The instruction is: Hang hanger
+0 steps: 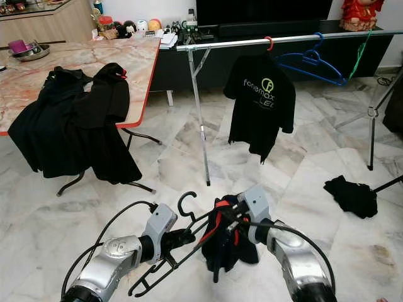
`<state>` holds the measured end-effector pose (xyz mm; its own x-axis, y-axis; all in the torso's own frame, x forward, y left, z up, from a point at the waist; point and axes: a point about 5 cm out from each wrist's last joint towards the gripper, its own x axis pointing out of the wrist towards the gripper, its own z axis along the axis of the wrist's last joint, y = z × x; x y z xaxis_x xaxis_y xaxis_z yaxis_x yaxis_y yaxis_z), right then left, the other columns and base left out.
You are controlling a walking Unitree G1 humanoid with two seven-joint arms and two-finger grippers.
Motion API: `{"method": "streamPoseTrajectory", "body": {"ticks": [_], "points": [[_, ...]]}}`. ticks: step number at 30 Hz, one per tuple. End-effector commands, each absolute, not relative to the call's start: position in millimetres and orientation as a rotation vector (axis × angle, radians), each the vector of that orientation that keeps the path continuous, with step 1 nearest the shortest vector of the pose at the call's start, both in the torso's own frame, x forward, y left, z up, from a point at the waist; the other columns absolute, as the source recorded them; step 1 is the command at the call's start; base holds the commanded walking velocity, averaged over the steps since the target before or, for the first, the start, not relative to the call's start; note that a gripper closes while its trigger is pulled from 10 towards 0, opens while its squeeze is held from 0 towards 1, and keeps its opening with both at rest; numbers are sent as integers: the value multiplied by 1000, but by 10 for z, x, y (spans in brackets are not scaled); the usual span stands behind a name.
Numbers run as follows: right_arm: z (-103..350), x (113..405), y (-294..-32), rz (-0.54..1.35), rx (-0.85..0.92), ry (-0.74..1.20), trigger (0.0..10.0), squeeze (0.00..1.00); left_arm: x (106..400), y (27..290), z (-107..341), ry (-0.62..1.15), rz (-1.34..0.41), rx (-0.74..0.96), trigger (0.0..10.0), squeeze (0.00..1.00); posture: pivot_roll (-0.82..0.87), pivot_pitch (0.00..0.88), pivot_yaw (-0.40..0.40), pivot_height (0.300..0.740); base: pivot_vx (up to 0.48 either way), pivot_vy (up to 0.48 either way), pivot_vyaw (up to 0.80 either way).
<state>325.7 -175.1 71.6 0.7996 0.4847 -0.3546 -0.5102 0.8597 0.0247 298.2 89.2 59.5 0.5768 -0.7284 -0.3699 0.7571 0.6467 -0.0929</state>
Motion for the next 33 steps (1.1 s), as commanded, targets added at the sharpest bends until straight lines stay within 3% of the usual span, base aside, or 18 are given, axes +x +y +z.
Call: {"method": "streamPoseTrajectory", "body": {"ticks": [1,6,14,25,28,33], "points": [[669,3264,-1855,443,-77,394,10000,0,2984,941,608,387,-862,81,10000,0,113,112,27,740,0,0,0],[687,3302,-1961,342,-71,378,10000,0,2979,1003,596,396,-858,103,10000,0,113,113,27,740,0,0,0],[658,3310,-1902,376,-96,391,10000,0,2894,999,589,413,-972,155,10000,0,113,112,25,740,0,0,0],[740,3249,-1619,616,-77,306,10000,0,2869,906,632,400,-1042,156,10000,0,112,114,23,740,0,0,0],[897,3154,-1465,806,12,219,10000,0,2908,870,659,384,-1022,138,10000,0,108,115,25,740,0,0,0],[992,3042,-1397,948,12,173,10000,0,2934,864,659,379,-1004,131,10000,0,106,114,25,740,0,0,0]]}}
